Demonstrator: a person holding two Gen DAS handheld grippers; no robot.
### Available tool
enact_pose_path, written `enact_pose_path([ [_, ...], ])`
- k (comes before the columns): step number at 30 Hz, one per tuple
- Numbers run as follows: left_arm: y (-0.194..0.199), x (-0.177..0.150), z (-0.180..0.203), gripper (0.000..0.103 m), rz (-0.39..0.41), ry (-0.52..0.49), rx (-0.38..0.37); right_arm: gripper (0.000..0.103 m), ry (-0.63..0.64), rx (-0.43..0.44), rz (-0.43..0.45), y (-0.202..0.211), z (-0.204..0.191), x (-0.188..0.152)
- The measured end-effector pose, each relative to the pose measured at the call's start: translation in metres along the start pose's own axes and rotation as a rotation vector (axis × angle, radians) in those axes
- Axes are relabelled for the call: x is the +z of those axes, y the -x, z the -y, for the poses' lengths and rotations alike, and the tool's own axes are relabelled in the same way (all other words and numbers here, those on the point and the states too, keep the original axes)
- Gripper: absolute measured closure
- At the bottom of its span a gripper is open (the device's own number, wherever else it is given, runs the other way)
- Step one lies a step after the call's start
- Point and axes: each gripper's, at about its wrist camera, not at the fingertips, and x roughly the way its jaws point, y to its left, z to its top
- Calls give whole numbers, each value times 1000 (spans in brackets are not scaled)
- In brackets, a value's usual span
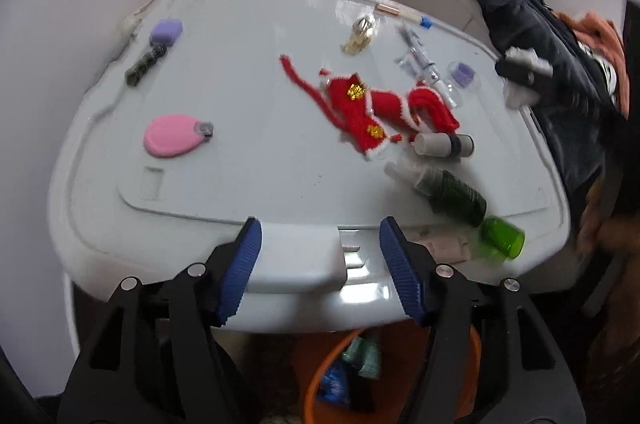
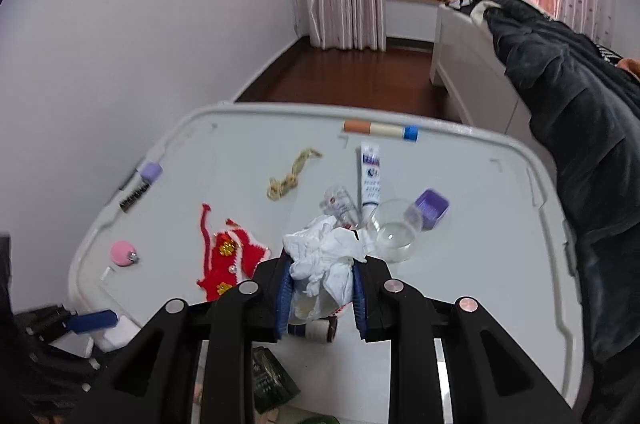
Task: Collect trash
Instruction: 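Carry the charger and tissue over the orange bin and open both tools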
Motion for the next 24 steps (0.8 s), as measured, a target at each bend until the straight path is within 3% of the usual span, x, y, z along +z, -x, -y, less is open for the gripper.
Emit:
enact_pose_path([
  [2,-3,-7,7,28,-12,-32,34,79,-3,10,10,8,3,0],
  [7,-23,-8,6,27,-50,-43,118,78,-4,27,28,24,7,-3],
  [10,-33,-8,1,28,-70,-5,101,78,-4,23,40,30,11,-5],
  [12,-32,-9,3,35,-50,-23,105,78,-10,23,40,32,13,-7],
  [17,-9,-12,9,36,2,-24,83,78,9,30,49,42,14,-13],
  [21,25,-30,27,36,16,-53,14,78,38,66,26,61,7,-35],
  [24,41,-56,45,36,-30,-105,-46,78,61,110,-8,77,-6,-59],
])
